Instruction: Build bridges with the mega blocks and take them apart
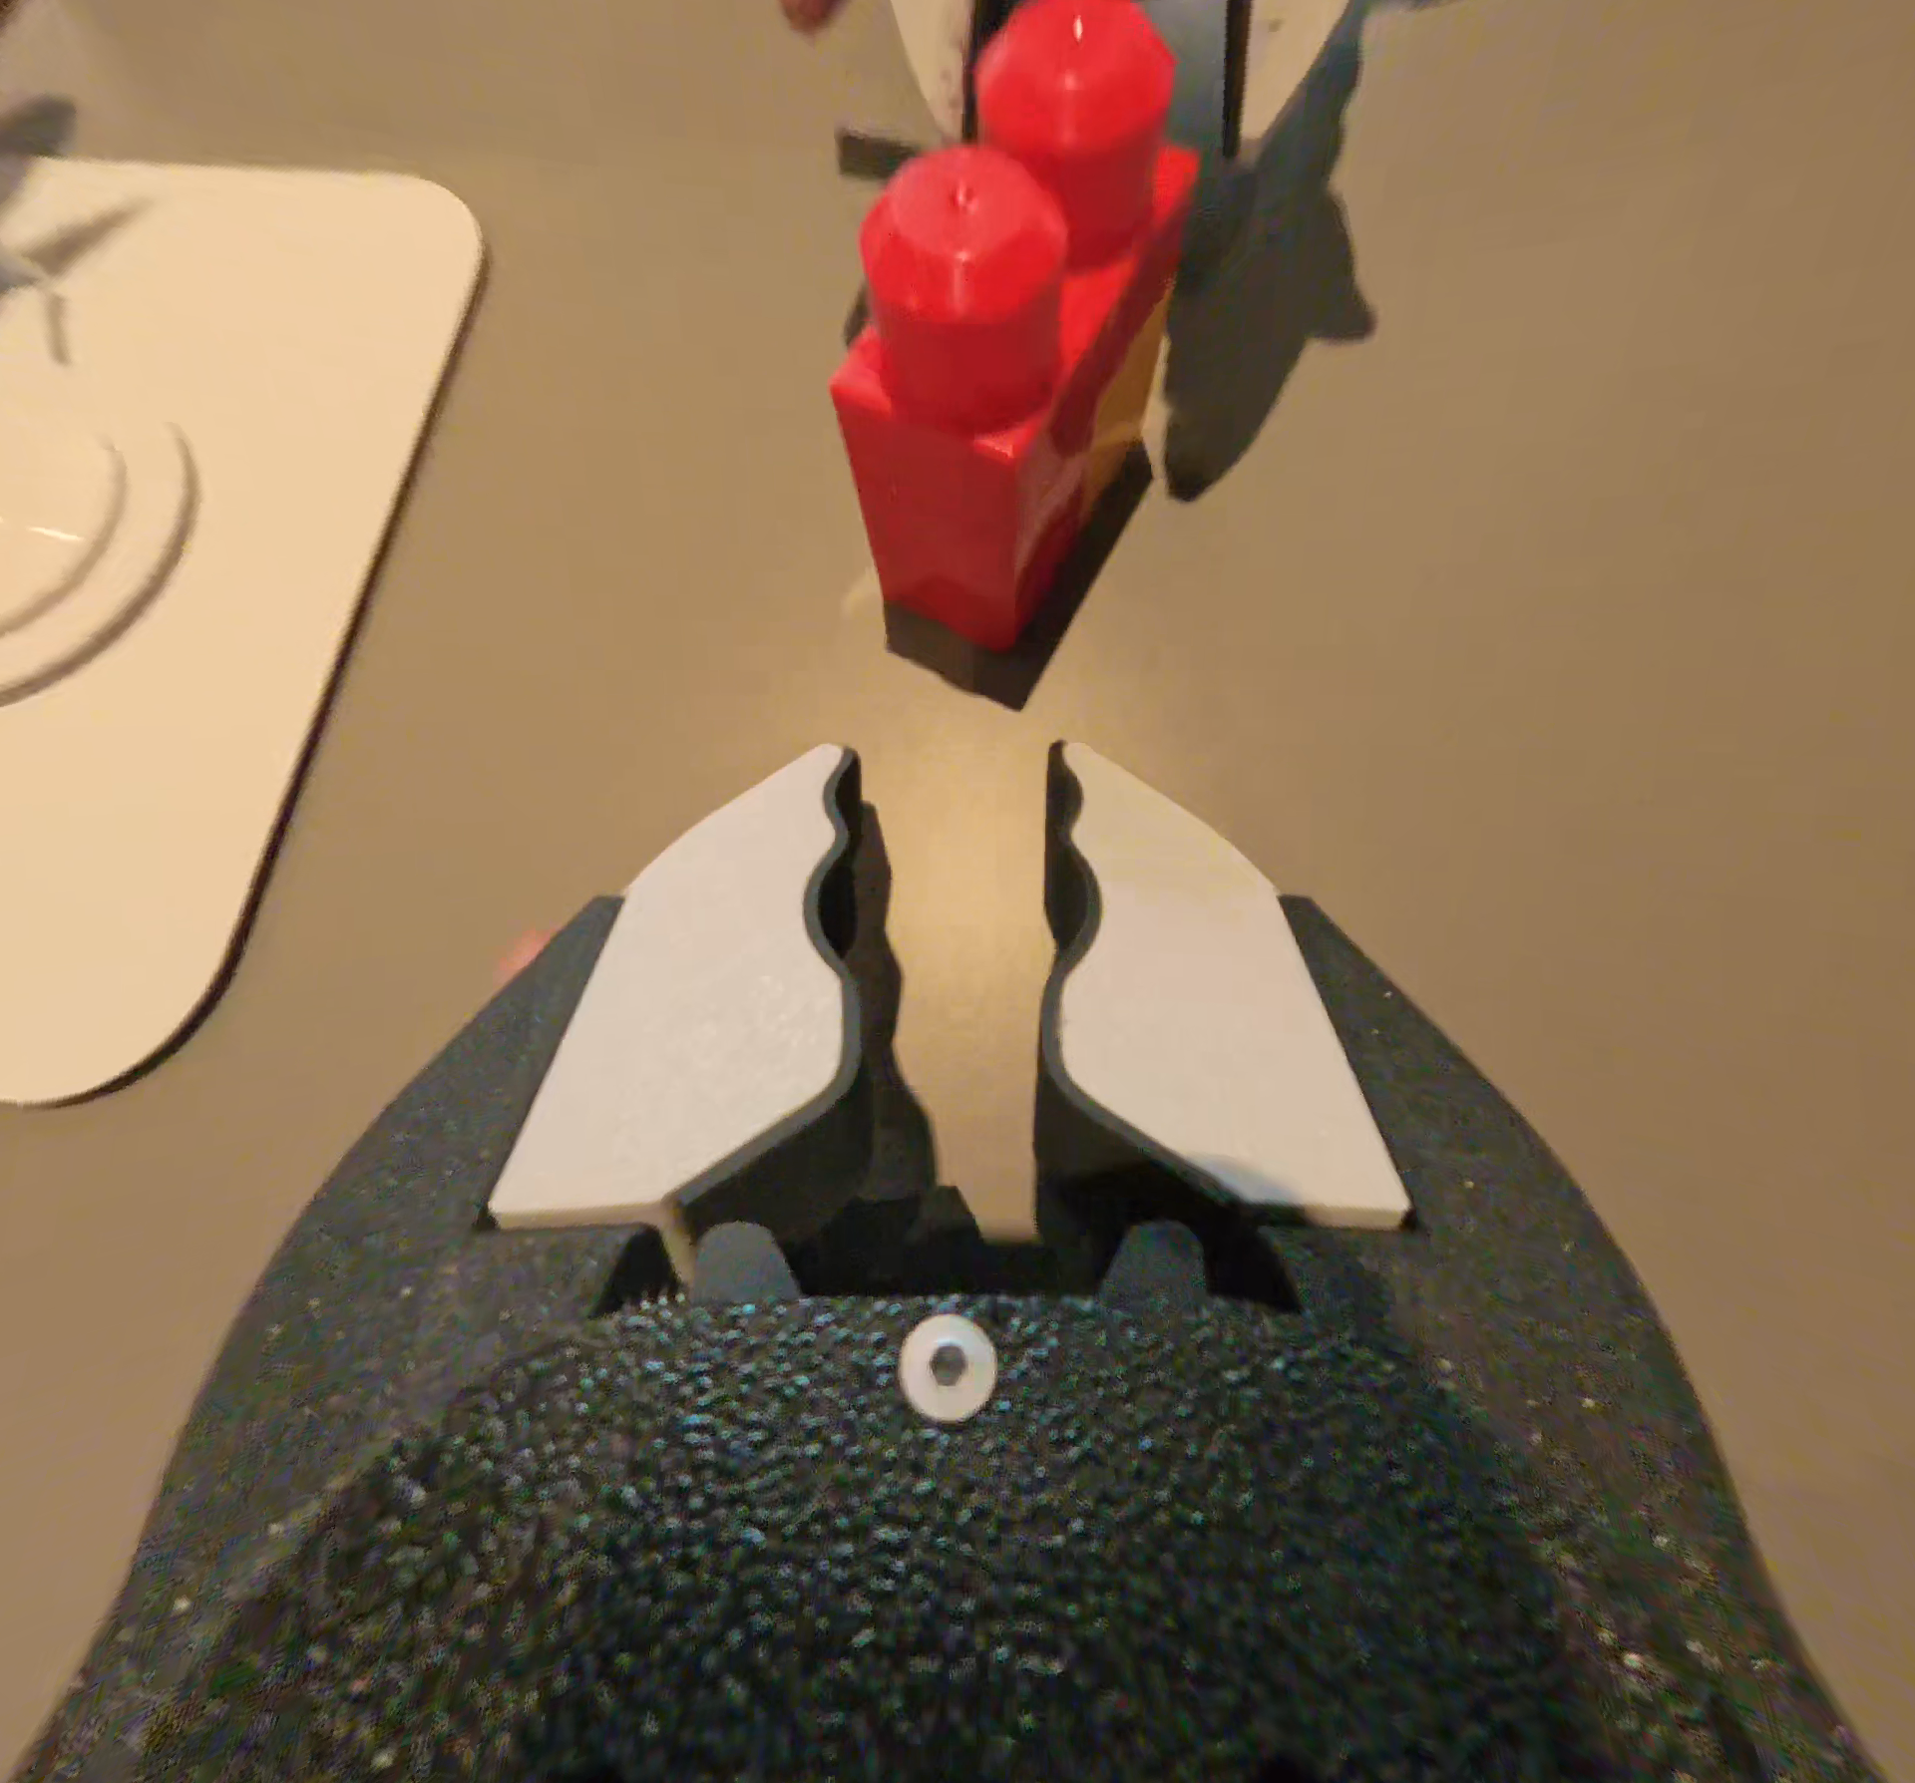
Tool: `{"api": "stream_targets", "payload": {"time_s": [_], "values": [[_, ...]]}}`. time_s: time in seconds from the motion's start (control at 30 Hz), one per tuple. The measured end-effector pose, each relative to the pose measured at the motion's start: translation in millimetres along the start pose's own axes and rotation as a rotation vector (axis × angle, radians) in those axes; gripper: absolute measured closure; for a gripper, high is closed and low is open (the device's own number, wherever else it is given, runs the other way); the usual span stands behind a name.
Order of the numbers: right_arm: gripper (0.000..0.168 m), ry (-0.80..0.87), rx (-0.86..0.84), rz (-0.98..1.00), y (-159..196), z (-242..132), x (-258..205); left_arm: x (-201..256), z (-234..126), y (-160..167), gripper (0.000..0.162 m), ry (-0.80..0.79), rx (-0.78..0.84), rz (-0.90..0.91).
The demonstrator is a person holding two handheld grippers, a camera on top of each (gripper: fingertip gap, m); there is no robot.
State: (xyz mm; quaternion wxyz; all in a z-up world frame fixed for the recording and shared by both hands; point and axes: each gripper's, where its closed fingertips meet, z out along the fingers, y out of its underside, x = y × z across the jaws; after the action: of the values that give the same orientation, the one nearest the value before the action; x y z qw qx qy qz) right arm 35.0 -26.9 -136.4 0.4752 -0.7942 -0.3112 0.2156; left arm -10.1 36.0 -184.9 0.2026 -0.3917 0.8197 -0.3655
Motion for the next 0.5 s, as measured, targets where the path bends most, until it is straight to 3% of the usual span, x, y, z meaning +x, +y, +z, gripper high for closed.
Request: {"api": "stream_targets", "payload": {"time_s": [0.33, 0.4, 0.47, 0.5], "values": [[0.104, 0.096, -0.149, 0.045, 26.4, 17.6, 1.7, -7.0, 14.4, -25.6, 0.120, 0.022, 0.083, 0.067], [0.109, 0.159, -0.186, 0.033, 31.6, 18.9, 4.2, -5.3, 21.9, -25.8, 0.121, 0.044, 0.051, 0.099], [0.131, 0.203, -0.213, 0.023, 34.6, 20.8, 7.8, -2.4, 30.3, -24.6, 0.121, 0.060, 0.004, 0.131], [0.131, 0.207, -0.227, 0.019, 36.0, 22.3, 8.6, -1.5, 33.9, -23.8, 0.122, 0.060, -0.017, 0.147]]}}
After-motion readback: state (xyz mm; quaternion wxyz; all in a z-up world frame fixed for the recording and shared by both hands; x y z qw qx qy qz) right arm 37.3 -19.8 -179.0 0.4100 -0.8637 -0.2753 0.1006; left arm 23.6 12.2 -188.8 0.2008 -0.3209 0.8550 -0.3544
